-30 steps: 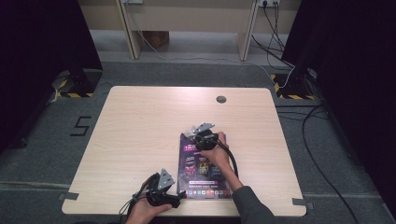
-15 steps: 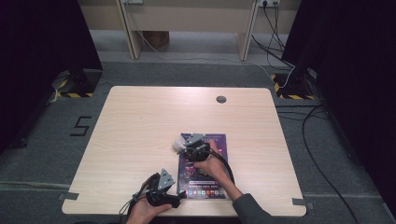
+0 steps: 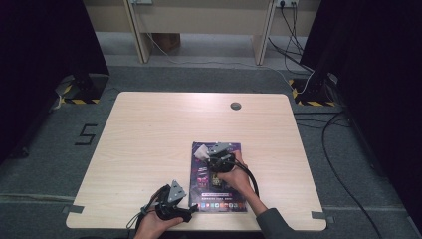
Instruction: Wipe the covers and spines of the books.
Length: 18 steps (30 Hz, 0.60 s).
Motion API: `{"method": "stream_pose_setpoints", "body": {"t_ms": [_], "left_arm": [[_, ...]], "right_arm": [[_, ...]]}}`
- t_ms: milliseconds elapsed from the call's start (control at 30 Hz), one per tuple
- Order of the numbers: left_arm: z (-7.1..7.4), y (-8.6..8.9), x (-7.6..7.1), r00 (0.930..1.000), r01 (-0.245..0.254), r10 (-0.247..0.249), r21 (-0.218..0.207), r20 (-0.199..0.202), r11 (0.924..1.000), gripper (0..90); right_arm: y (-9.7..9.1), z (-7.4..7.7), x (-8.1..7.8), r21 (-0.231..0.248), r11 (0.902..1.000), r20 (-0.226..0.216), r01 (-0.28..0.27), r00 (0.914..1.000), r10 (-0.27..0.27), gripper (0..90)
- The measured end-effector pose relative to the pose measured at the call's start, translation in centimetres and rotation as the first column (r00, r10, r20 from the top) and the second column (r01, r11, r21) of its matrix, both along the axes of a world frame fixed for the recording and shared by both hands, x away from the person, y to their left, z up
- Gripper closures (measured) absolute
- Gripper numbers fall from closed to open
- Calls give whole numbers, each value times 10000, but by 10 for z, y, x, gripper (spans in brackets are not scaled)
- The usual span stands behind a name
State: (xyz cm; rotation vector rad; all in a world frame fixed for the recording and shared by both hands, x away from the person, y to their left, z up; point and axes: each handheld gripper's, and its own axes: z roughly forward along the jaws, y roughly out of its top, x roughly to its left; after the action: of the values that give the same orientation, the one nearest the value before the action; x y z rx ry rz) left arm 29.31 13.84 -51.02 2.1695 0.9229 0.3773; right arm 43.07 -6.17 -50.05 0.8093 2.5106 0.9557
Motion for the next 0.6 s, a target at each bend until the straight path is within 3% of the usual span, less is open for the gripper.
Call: {"method": "stream_pose_setpoints", "body": {"t_ms": [167,300,600], "left_arm": [[3,5,1,10000,-95,95,-96,22,9999,185],[5,8,0,9999,-115,116,-192,66,9997,185],[9,14,1,9995,-292,295,-335,83,9990,186]], "right_arm": [[5,0,-11,-12,9998,-15,-208,9998,208,739],[3,0,-29,105,9981,-206,-604,9979,606,736],[2,-1,-45,245,9968,-275,-758,9967,765,732]]}}
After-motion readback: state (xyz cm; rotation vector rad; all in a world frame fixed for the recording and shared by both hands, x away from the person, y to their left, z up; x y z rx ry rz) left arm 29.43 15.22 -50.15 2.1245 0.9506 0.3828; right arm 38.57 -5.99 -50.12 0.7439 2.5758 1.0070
